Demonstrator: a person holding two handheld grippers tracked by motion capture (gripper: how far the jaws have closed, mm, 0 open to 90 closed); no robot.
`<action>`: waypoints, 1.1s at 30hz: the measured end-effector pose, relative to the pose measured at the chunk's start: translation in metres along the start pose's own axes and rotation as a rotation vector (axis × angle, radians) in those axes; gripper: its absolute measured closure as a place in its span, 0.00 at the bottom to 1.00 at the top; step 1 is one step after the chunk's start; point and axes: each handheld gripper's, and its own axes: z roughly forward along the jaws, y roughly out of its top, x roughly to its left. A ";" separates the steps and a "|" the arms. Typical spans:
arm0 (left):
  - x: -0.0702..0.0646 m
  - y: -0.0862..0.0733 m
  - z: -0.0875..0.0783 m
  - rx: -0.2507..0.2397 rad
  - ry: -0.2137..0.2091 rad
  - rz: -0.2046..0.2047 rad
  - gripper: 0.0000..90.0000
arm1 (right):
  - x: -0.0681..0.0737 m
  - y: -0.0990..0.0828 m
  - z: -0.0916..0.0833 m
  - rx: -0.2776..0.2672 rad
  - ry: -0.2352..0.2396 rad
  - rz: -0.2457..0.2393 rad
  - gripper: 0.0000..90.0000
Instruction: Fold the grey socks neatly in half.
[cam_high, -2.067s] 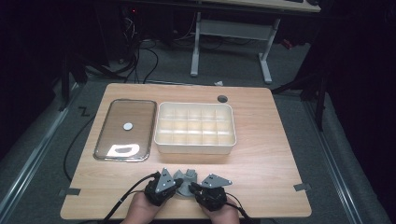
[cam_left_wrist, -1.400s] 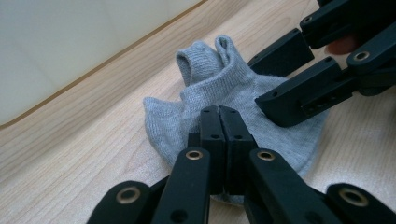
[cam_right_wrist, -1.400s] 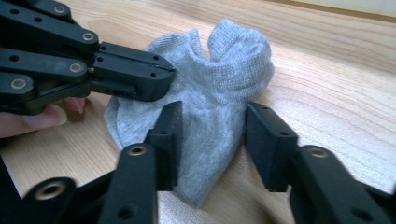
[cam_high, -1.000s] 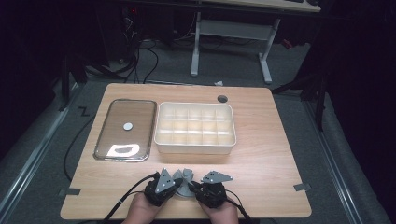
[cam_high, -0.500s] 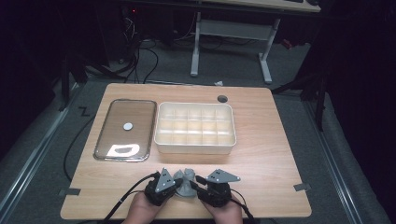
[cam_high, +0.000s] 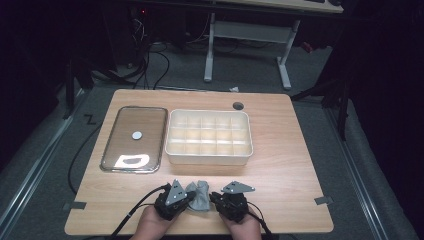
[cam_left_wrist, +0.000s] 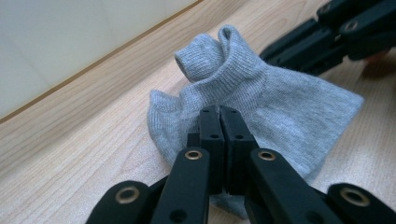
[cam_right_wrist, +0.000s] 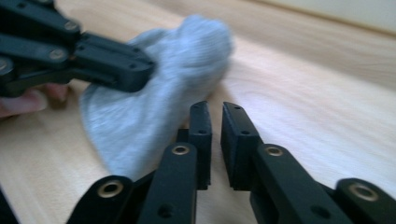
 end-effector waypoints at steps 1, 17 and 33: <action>0.000 0.000 0.000 0.000 0.000 0.001 0.98 | 0.002 0.000 0.003 0.002 0.010 -0.015 0.95; -0.002 0.000 0.000 0.005 0.017 0.016 0.98 | 0.024 0.012 0.004 -0.080 0.079 -0.072 0.97; -0.006 0.005 -0.001 0.001 0.039 -0.021 0.90 | 0.017 0.010 -0.001 -0.085 0.056 -0.063 0.97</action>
